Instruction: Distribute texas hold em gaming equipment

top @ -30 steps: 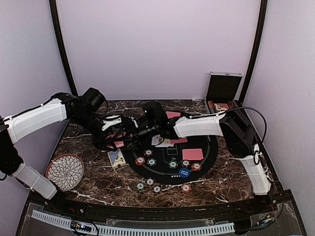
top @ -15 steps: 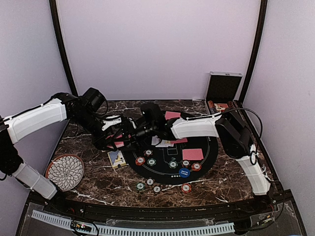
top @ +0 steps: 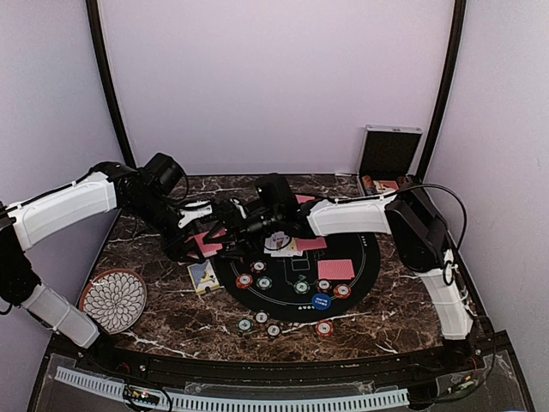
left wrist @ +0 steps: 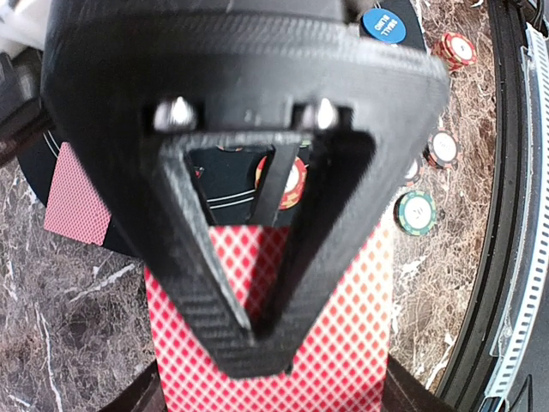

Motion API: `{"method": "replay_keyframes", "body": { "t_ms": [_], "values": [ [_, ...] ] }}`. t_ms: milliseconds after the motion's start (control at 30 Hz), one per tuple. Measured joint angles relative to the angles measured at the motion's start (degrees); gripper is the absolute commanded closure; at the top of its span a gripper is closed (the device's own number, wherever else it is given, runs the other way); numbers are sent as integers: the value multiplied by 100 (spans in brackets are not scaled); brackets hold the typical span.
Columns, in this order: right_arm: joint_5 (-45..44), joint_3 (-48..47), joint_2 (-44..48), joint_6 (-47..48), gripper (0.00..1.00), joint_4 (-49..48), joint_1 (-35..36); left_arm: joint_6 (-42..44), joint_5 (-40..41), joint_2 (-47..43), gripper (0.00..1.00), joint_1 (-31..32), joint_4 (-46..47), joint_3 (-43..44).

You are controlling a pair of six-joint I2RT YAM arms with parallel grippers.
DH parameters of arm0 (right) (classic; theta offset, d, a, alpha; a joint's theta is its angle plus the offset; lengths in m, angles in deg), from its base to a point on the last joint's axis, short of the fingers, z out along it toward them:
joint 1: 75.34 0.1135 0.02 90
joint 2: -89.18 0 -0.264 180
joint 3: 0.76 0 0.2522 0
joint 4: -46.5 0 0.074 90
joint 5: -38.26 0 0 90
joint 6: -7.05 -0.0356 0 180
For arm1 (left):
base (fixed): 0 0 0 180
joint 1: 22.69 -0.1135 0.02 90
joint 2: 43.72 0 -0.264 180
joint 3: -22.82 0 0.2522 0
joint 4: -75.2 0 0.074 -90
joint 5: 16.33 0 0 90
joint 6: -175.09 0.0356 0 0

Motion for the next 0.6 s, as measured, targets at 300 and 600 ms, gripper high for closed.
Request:
{"method": "replay_keyframes", "body": {
  "t_ms": [300,600],
  "values": [
    [68,245,289,-24,62,17,-127,0,-2,0,100,0,2,0],
    [146,544,483,-350,75,-304,-155,0,0,0,100,0,-2,0]
  ]
}}
